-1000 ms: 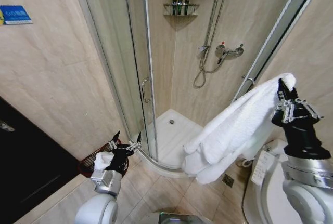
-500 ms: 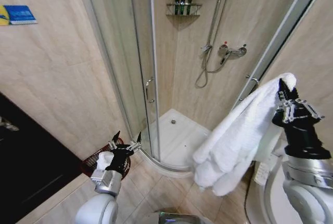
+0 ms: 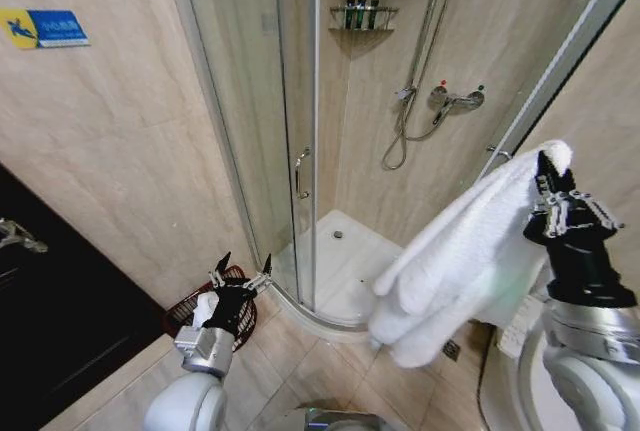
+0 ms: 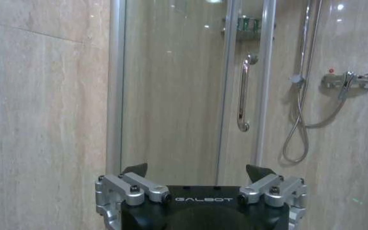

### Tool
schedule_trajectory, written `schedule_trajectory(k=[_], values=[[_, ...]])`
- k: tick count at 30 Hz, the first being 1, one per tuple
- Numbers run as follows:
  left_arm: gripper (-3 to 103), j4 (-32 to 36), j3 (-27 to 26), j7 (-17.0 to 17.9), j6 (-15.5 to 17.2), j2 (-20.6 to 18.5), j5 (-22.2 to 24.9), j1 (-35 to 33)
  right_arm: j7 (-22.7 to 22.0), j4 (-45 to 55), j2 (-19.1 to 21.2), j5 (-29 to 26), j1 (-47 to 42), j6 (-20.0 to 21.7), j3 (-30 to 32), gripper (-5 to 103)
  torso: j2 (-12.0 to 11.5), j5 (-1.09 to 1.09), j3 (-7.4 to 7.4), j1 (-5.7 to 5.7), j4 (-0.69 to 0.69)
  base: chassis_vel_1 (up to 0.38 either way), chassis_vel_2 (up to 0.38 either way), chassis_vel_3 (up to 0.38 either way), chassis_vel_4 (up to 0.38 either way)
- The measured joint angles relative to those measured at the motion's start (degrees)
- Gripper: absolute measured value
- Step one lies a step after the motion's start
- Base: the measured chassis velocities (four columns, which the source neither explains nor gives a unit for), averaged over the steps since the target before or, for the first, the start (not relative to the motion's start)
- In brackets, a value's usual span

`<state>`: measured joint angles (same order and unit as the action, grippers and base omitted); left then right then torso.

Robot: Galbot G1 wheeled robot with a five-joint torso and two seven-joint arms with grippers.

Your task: Discard the used towel into the hamper.

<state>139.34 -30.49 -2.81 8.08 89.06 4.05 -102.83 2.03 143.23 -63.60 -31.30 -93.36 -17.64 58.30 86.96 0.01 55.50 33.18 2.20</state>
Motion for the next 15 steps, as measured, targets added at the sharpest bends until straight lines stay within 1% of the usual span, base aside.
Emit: schedule_trajectory(k=[15], values=[[100, 0.0, 0.0, 0.0, 0.0, 0.0, 0.0, 0.0, 0.0, 0.0, 0.1, -0.6, 0.0, -0.2, 0.1, 2, 0.0, -0.01, 0.01, 0.00, 0.00, 0.005, -0.006, -0.010, 0.004]])
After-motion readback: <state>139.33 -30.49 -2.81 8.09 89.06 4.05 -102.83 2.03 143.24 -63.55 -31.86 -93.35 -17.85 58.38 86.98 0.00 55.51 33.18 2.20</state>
